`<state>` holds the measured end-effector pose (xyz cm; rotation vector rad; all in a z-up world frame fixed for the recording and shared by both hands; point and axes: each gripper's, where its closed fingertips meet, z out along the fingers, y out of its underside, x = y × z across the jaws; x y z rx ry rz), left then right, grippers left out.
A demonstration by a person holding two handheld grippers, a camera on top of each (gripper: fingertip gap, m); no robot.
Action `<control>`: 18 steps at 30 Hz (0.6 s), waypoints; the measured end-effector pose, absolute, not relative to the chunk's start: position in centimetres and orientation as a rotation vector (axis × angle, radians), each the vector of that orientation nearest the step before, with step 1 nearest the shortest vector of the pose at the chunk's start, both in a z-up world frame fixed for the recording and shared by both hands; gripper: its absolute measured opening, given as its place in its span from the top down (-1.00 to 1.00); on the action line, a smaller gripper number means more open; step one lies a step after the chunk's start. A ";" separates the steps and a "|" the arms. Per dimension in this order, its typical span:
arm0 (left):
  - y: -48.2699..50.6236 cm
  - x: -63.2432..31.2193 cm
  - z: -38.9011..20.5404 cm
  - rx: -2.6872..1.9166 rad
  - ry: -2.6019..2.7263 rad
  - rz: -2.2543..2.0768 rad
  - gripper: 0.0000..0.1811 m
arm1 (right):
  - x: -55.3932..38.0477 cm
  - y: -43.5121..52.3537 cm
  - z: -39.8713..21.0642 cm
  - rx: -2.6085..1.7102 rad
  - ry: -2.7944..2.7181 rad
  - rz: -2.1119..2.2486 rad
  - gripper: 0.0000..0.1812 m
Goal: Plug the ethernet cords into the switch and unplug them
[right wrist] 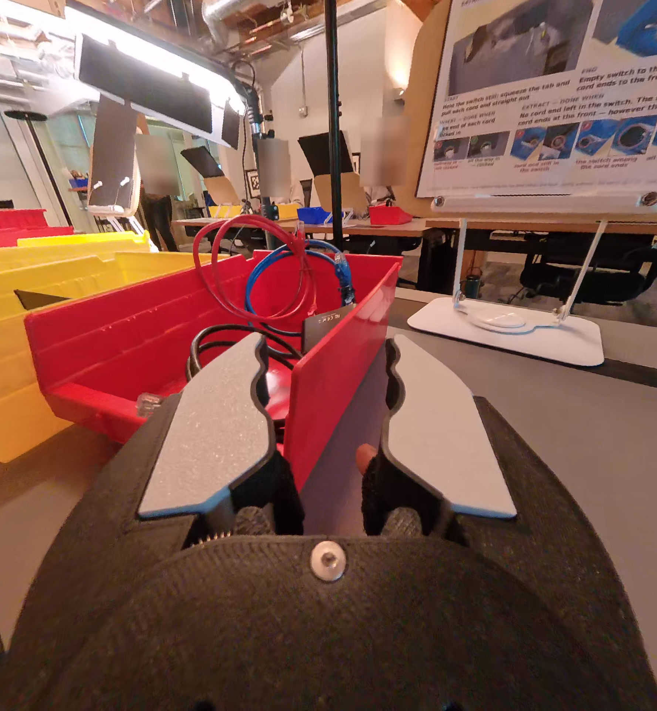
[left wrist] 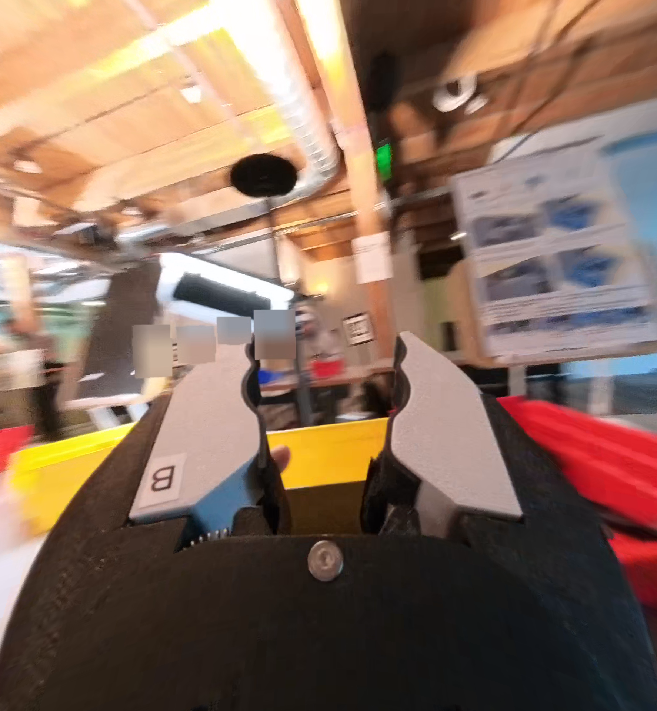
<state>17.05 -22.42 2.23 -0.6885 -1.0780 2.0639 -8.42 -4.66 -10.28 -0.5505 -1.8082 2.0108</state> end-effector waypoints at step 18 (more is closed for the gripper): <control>-37.1 19.1 -13.9 -1.064 -1.948 1.843 0.74 | -7.2 -5.8 -11.0 -0.384 -1.860 1.940 0.36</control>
